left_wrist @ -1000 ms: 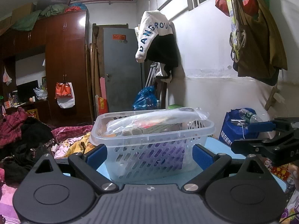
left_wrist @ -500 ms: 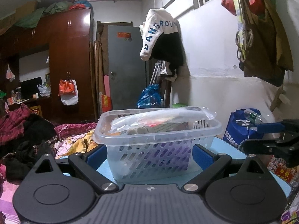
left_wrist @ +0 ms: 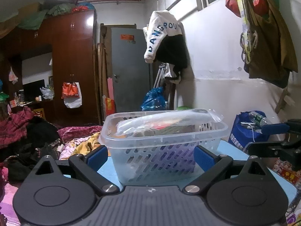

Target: Organize objects

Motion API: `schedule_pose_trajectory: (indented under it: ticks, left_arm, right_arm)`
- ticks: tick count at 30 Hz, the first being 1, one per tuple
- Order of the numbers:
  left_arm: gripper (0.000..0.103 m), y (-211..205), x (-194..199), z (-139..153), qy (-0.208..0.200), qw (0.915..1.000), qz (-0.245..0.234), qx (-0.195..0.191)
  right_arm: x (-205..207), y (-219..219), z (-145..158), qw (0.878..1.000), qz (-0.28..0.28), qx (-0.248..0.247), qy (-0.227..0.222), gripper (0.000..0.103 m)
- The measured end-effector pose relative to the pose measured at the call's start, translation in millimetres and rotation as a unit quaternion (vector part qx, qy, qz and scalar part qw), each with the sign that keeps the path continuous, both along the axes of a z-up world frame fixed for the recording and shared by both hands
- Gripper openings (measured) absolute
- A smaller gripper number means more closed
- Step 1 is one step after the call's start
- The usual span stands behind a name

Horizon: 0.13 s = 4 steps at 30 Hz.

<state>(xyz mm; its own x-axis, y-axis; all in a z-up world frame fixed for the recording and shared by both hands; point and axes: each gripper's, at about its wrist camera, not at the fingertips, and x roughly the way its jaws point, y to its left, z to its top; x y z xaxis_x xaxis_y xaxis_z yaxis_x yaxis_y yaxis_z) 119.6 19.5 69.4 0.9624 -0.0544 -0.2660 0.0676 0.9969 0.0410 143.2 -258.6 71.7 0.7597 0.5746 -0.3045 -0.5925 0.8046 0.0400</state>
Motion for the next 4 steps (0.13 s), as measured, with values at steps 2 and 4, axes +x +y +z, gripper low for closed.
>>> schedule_pose_trajectory:
  ticks: [2,4]
  left_arm:
    - [0.099,-0.2,1.0,-0.7,0.002,1.0000,-0.002,0.001]
    - [0.099,-0.9,1.0,-0.2,-0.001,1.0000,0.002,0.001]
  right_arm:
    - [1.4,1.5,-1.2,1.000,0.000,-0.001,0.003,0.103]
    - [2.5,3.3,-2.2,1.000,0.002,-0.004,0.004,0.103]
